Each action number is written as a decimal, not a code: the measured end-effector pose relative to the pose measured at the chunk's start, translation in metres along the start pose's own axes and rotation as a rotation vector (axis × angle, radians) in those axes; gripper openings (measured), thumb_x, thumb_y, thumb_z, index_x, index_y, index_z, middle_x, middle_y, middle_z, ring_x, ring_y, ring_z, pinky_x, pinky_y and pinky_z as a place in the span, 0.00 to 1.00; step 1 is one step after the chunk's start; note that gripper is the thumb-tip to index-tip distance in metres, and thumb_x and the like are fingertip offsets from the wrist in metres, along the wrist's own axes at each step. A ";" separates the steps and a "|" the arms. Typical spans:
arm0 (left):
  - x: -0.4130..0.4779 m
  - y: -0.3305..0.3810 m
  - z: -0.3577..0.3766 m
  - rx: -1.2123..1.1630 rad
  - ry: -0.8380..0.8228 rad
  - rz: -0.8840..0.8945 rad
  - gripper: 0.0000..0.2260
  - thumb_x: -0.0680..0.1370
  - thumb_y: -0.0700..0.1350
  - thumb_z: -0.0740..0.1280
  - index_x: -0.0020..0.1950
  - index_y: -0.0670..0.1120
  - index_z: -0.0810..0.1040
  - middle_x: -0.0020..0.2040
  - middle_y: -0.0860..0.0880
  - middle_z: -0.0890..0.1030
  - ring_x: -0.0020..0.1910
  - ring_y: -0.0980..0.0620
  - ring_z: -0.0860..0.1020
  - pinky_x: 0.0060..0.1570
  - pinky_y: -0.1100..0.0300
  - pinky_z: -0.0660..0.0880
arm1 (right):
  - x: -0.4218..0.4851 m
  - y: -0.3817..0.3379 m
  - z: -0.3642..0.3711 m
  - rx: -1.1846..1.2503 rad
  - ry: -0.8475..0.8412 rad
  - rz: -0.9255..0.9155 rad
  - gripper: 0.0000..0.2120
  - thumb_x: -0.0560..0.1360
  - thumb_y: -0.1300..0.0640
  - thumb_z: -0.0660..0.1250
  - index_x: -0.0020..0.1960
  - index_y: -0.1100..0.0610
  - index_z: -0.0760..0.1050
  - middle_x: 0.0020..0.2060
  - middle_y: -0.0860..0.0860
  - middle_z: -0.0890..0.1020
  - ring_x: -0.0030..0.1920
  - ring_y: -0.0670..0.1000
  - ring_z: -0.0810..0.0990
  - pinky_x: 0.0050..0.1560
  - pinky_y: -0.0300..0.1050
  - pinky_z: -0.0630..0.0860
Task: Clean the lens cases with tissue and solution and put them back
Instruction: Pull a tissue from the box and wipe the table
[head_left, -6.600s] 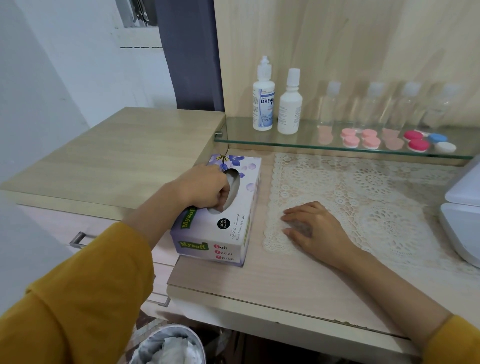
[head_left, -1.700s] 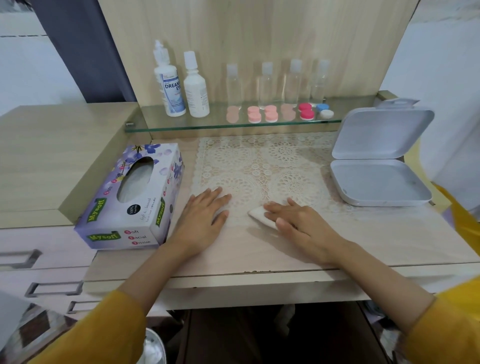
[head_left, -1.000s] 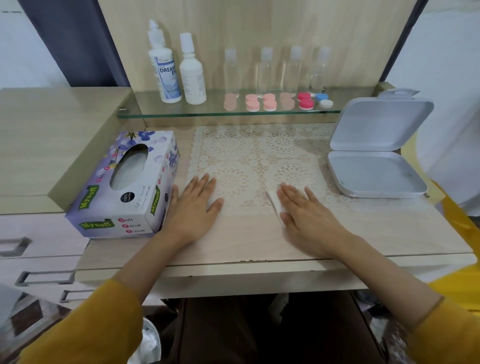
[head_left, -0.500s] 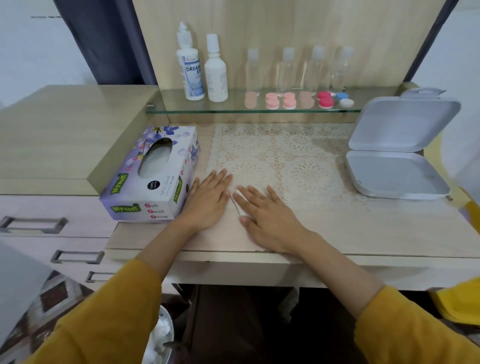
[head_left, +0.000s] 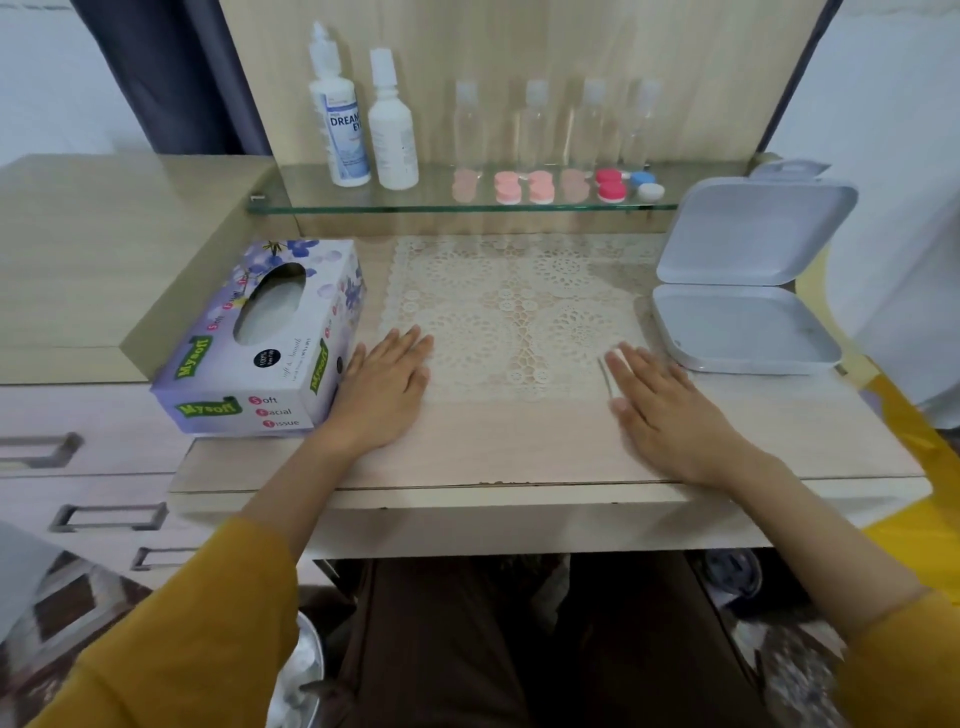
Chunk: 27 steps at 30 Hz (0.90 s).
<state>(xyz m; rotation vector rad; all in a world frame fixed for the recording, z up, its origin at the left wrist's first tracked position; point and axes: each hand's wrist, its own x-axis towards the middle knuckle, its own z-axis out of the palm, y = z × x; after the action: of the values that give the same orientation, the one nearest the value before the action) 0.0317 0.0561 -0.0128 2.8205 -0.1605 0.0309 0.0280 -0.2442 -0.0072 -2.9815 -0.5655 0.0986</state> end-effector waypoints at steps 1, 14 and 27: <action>0.000 0.000 0.000 0.000 -0.001 0.001 0.20 0.82 0.47 0.48 0.75 0.50 0.52 0.76 0.53 0.50 0.75 0.54 0.47 0.72 0.53 0.42 | 0.010 -0.001 -0.002 0.007 -0.008 0.023 0.26 0.80 0.48 0.42 0.75 0.54 0.42 0.75 0.52 0.43 0.75 0.49 0.42 0.72 0.46 0.40; -0.002 0.005 -0.005 -0.216 -0.007 -0.074 0.22 0.82 0.52 0.45 0.75 0.47 0.52 0.76 0.53 0.54 0.74 0.59 0.48 0.72 0.58 0.41 | 0.091 -0.132 0.009 0.055 0.014 -0.223 0.25 0.81 0.51 0.45 0.76 0.55 0.43 0.76 0.52 0.46 0.75 0.51 0.44 0.71 0.51 0.37; -0.003 0.002 -0.003 -0.153 0.017 -0.051 0.24 0.81 0.53 0.49 0.75 0.47 0.52 0.76 0.52 0.53 0.74 0.57 0.48 0.72 0.57 0.41 | -0.013 -0.084 0.013 -0.006 0.000 -0.338 0.39 0.66 0.37 0.19 0.73 0.50 0.35 0.70 0.42 0.36 0.72 0.43 0.34 0.66 0.42 0.26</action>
<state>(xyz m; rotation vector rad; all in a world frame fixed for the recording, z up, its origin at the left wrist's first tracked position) 0.0283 0.0556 -0.0095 2.6693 -0.0827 0.0294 -0.0154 -0.1697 -0.0097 -2.8415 -1.0576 0.0685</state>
